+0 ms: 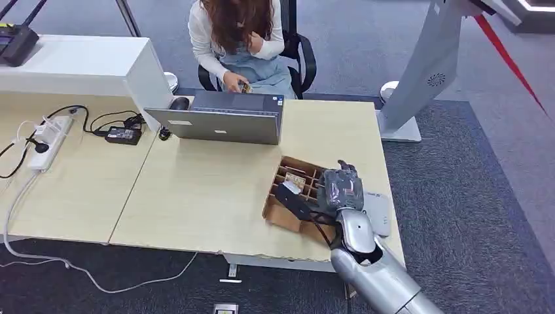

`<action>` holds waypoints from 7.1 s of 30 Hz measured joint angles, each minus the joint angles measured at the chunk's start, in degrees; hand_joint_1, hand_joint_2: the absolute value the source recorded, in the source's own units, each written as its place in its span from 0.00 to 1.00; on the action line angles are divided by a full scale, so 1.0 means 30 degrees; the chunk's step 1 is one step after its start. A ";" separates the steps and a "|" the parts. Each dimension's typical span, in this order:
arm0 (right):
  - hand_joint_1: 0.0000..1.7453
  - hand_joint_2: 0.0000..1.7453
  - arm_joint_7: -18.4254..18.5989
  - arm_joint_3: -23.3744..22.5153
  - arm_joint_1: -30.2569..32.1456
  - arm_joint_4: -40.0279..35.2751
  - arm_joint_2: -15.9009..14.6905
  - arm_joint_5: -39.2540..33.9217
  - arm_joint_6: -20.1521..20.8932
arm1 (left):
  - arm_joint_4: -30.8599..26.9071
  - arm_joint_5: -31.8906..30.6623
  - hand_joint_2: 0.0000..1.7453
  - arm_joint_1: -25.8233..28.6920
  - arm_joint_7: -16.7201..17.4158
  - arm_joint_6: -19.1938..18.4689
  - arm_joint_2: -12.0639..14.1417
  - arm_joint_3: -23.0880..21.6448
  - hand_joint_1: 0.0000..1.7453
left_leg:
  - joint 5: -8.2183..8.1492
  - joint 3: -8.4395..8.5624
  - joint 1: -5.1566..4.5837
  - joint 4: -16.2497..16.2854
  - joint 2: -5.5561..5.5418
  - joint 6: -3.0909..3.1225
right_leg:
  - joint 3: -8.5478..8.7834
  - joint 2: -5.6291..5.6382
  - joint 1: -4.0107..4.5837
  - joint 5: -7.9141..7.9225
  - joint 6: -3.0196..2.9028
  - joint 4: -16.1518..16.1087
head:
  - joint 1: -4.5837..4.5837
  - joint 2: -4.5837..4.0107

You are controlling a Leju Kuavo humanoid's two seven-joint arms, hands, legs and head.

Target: Pass the card to the sensor for recognition and then transmit it.

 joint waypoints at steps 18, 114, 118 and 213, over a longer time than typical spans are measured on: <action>1.00 1.00 -0.0524 -0.0073 0.0038 -0.3914 -0.0598 0.1713 -0.1355 | 0.0000 0.0131 0.00 0.0027 0.0073 0.0087 -0.0015 0.0000 0.00 | 0.0000 0.0011 -0.0001 0.0002 0.0005 0.0000 | -0.0002 0.0001 -0.0001 0.0000 0.0000 0.0000 | 0.0000 0.0000; 0.00 1.00 -0.7245 -0.0481 -0.0303 -0.5911 0.2032 -1.0767 -0.5515 | -0.0007 -0.1071 0.00 -0.0013 0.0073 -0.0284 -0.0627 -0.0102 0.00 | 0.0000 0.0031 0.0001 0.0004 0.0010 -0.0003 | 0.0005 0.0003 0.0000 0.0001 -0.0002 0.0002 | 0.0000 0.0000; 0.00 1.00 -0.9834 -0.1267 0.2321 -0.8333 0.1195 -1.3858 -0.6992 | -0.0007 -0.1020 0.00 0.0005 0.0262 -0.0080 -0.0612 -0.0102 0.00 | -0.0001 0.0017 0.0003 0.0002 -0.0003 -0.0002 | 0.0006 -0.0004 0.0001 -0.0002 0.0000 -0.0002 | 0.0000 0.0000; 0.00 0.00 -0.9755 0.4124 -0.1490 -1.3574 0.3053 0.4474 -0.3133 | -0.0015 -0.1421 0.00 -0.0085 -0.0321 -0.0772 -0.0474 -0.0087 0.00 | 0.0010 0.0065 0.0007 -0.0004 0.0001 -0.0009 | 0.0085 0.0012 0.0004 0.0004 -0.0004 0.0012 | 0.0000 0.0000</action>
